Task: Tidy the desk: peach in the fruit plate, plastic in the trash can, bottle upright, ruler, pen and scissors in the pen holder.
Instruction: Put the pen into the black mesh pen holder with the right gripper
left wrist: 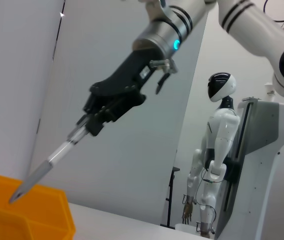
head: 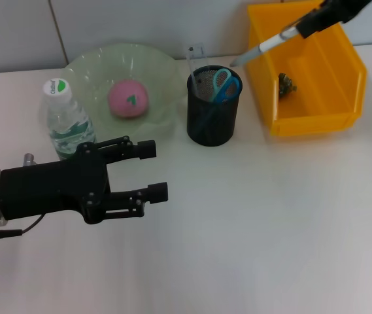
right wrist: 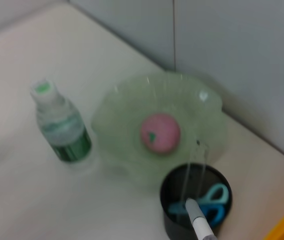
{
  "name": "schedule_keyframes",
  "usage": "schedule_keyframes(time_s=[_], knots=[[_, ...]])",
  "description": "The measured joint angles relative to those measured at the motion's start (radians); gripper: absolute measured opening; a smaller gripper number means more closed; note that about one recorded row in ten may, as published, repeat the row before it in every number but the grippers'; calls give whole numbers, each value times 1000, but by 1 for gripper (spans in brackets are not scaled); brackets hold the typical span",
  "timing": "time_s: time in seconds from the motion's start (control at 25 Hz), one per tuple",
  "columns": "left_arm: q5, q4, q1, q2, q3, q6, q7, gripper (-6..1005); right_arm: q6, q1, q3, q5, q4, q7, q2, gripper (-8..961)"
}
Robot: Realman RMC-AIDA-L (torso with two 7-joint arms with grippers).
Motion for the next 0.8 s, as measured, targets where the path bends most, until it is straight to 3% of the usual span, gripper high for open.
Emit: schedule_keyframes(time_s=[0.16,0.4,0.56,0.8], knots=[[1,-1,3,-1,-3,0,-2,800,97,69,-74,-98,96,2,29,241],[1,-3,7,-2,-4,0,-11,800,206,108,-155,-117,212,3,49,252],[1,-7,10,-2,0,0,-12,800,287,138,-216,-123,297,3,75,260],[1,-10,16,-4,1,5,-14,800,345,157,-231,-165,351,4,106,272]])
